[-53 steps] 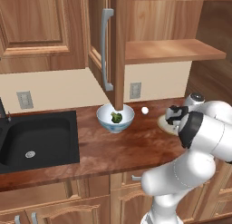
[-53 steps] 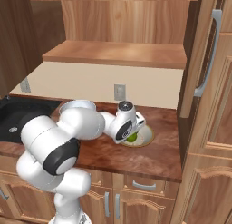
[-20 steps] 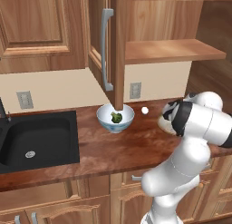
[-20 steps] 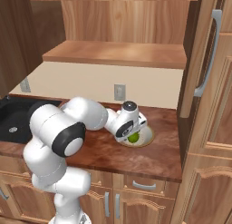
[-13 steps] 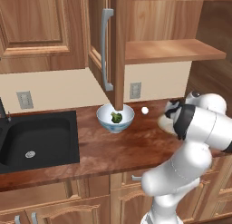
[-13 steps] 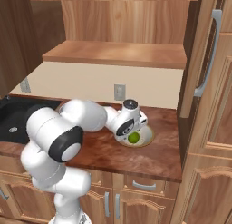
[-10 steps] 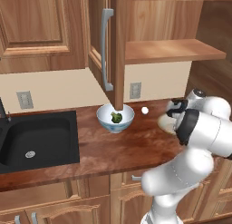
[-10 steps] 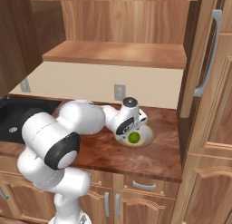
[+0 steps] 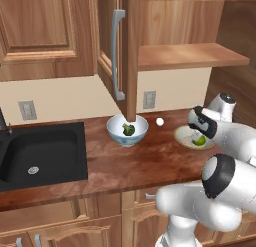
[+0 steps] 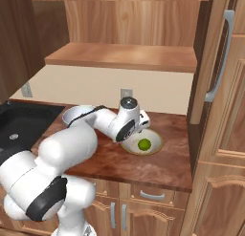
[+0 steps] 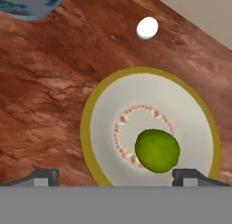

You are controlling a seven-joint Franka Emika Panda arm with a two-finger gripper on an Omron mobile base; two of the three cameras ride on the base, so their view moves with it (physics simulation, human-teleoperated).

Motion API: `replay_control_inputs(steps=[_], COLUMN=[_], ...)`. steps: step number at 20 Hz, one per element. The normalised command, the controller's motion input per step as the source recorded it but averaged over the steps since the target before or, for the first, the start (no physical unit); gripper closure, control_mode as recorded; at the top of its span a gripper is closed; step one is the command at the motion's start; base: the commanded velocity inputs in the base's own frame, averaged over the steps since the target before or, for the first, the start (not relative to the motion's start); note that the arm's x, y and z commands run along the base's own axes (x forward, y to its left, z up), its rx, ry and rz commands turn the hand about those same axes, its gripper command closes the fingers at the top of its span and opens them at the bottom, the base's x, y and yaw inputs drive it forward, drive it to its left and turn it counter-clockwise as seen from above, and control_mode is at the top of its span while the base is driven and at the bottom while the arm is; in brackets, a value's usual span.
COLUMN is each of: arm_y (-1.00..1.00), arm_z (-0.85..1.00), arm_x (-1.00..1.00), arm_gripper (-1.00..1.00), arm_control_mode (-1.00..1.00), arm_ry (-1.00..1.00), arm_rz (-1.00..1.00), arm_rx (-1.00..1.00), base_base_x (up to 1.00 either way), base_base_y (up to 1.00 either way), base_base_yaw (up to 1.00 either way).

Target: Pick both bowls and place them on the counter. Then place the broccoli in one bowl and place the lime in the other bowl.

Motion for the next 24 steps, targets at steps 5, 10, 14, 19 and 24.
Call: replay_control_inputs(steps=[5,10,14,19,24], arm_y=[0.26,0.25,0.23,0.25,0.25], arm_z=[0.57,0.53,0.49,0.52,0.53], arm_x=[-0.43,-0.49,-0.49,-0.47,-0.46], arm_gripper=[-1.00,-1.00,-1.00,-1.00,-1.00], arm_control_mode=[-1.00,-1.00,-1.00,-1.00,-1.00], arm_ry=[0.00,0.00,0.00,0.00,0.00], arm_rz=[-0.20,-0.25,-0.24,-0.25,-0.24], arm_rx=[0.08,0.14,0.15,0.11,0.09], base_base_x=[0.00,0.00,0.00,0.00,0.00], base_base_y=[0.00,0.00,0.00,0.00,0.00], base_base_yaw=[0.00,0.00,0.00,0.00,0.00])
